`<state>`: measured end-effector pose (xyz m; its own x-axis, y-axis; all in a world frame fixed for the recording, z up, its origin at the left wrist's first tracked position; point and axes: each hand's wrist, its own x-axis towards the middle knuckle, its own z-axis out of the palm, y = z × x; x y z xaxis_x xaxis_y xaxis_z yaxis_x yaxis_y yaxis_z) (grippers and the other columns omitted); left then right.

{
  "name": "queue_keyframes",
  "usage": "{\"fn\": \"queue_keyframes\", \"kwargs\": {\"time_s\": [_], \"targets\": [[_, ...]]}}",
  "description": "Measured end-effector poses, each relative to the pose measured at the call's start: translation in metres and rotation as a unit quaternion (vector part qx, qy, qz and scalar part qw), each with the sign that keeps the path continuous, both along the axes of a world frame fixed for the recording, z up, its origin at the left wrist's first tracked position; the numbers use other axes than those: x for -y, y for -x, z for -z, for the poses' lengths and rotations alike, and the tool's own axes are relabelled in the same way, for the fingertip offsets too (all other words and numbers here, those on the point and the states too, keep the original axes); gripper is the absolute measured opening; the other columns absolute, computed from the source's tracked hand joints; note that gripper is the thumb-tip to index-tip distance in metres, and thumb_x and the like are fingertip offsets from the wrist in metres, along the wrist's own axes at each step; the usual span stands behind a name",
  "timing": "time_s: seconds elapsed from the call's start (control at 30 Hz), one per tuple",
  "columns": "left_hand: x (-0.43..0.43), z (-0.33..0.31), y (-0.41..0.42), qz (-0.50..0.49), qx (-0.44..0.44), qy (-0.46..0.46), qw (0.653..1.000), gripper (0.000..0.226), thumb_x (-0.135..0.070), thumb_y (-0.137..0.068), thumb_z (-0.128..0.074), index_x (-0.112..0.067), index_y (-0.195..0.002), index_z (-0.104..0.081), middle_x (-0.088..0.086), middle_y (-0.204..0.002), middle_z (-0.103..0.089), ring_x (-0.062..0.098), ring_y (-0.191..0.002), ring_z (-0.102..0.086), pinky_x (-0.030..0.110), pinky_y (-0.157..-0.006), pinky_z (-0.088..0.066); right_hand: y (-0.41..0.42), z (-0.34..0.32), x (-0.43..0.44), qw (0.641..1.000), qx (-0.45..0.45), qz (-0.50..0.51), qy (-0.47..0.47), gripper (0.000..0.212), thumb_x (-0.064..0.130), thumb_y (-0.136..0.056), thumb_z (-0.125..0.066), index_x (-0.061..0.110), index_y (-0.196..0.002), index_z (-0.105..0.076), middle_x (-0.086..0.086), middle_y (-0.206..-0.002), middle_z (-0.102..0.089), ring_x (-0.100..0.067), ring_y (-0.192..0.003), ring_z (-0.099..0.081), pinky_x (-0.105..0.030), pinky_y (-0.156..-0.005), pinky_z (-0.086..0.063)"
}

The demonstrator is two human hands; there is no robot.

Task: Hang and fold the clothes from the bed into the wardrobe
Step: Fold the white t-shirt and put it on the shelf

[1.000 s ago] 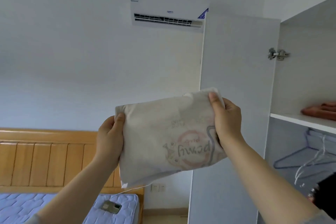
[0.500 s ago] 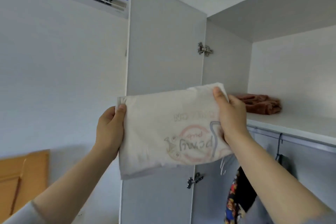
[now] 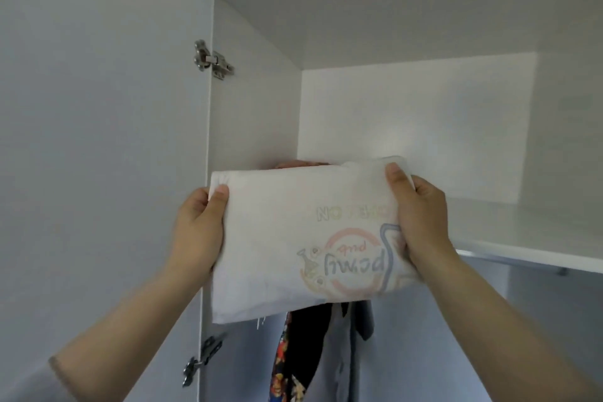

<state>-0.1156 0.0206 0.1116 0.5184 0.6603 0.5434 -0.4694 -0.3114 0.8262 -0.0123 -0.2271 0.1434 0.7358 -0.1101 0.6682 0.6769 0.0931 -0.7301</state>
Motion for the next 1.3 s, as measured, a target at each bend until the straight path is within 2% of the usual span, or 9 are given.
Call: {"fn": "queue_keyframes", "kwargs": {"time_s": [0.13,0.4,0.53,0.63,0.77,0.9,1.07,1.2,1.3], "targets": [[0.024,-0.019,-0.061,0.06,0.012,0.003,0.998,0.035,-0.035,-0.099,-0.05,-0.001,-0.098,-0.059,0.021,-0.094,-0.067,0.025,-0.081,-0.06,0.047,-0.08,-0.051,-0.045,-0.015,0.035,1.0,-0.005,0.025,-0.008,0.055,0.048,-0.09,-0.062,-0.004,-0.074,-0.057,-0.004,-0.066,-0.055,-0.016,-0.062,-0.051,-0.031,-0.059,-0.041],[0.06,-0.038,-0.162,0.103,0.005,0.004,0.995,0.031,-0.03,-0.1,-0.051,-0.008,-0.08,-0.059,0.012,-0.079,-0.06,0.022,-0.072,-0.054,0.035,-0.07,-0.044,-0.133,-0.043,0.081,0.995,-0.078,0.056,0.029,0.056,0.049,-0.089,-0.063,-0.008,-0.091,-0.065,-0.018,-0.09,-0.071,-0.034,-0.083,-0.068,-0.043,-0.082,-0.055],[0.061,-0.038,-0.197,0.077,-0.018,-0.031,0.996,0.032,-0.031,-0.099,-0.051,-0.002,-0.088,-0.059,0.012,-0.081,-0.058,0.021,-0.075,-0.051,0.033,-0.068,-0.041,-0.163,-0.048,0.088,0.986,-0.13,0.07,0.075,0.051,0.043,-0.091,-0.063,-0.008,-0.094,-0.066,-0.024,-0.102,-0.069,-0.04,-0.099,-0.066,-0.05,-0.092,-0.052],[0.059,-0.042,-0.22,0.025,-0.05,-0.101,0.993,0.03,-0.032,-0.099,-0.05,-0.011,-0.08,-0.059,0.002,-0.073,-0.058,0.02,-0.073,-0.051,0.031,-0.06,-0.037,-0.178,-0.053,0.094,0.974,-0.19,0.037,0.114,0.035,0.041,-0.093,-0.061,0.006,-0.097,-0.068,-0.016,-0.106,-0.07,-0.032,-0.096,-0.067,-0.04,-0.084,-0.056],[0.05,-0.047,-0.247,0.016,-0.159,-0.191,0.968,0.032,-0.032,-0.098,-0.05,-0.006,-0.091,-0.068,0.009,-0.09,-0.067,0.028,-0.091,-0.059,0.033,-0.075,-0.042,-0.186,-0.054,0.103,0.944,-0.259,0.006,0.204,0.042,0.033,-0.095,-0.061,0.001,-0.121,-0.06,-0.011,-0.11,-0.068,-0.024,-0.091,-0.065,-0.031,-0.073,-0.054],[0.044,-0.042,-0.261,0.038,-0.229,-0.232,0.945,0.028,-0.037,-0.091,-0.059,-0.011,-0.083,-0.068,0.001,-0.08,-0.066,0.023,-0.088,-0.061,0.031,-0.069,-0.039,-0.166,-0.049,0.099,0.889,-0.164,0.131,0.406,0.069,0.044,-0.092,-0.061,0.017,-0.149,-0.034,-0.005,-0.147,-0.045,-0.022,-0.13,-0.047,-0.026,-0.095,-0.035],[0.033,-0.041,-0.262,0.028,-0.204,-0.321,0.924,0.05,-0.038,-0.087,-0.065,-0.027,-0.133,-0.048,0.002,-0.126,-0.057,0.021,-0.112,-0.054,0.027,-0.09,-0.037,-0.113,-0.043,0.067,0.847,-0.04,0.035,0.529,0.041,0.058,-0.081,-0.065,0.041,-0.118,-0.064,0.02,-0.115,-0.062,0.007,-0.103,-0.057,-0.014,-0.088,-0.044],[0.025,-0.038,-0.259,0.065,-0.069,-0.408,0.908,0.027,-0.033,-0.084,-0.07,-0.038,-0.109,-0.06,-0.013,-0.117,-0.051,0.005,-0.109,-0.046,0.02,-0.09,-0.037,-0.094,-0.031,0.049,0.807,0.012,-0.002,0.591,0.061,0.07,-0.069,-0.066,0.058,-0.126,-0.048,0.039,-0.126,-0.049,0.019,-0.117,-0.043,-0.017,-0.103,-0.036],[0.019,-0.037,-0.258,0.132,-0.023,-0.468,0.873,0.033,-0.044,-0.083,-0.065,-0.036,-0.115,-0.064,-0.019,-0.131,-0.049,-0.003,-0.128,-0.037,0.022,-0.107,-0.03,-0.098,-0.016,0.043,0.788,0.051,0.014,0.614,0.065,0.064,-0.075,-0.067,0.06,-0.133,-0.039,0.044,-0.132,-0.037,0.021,-0.125,-0.031,-0.018,-0.109,-0.028]]}}
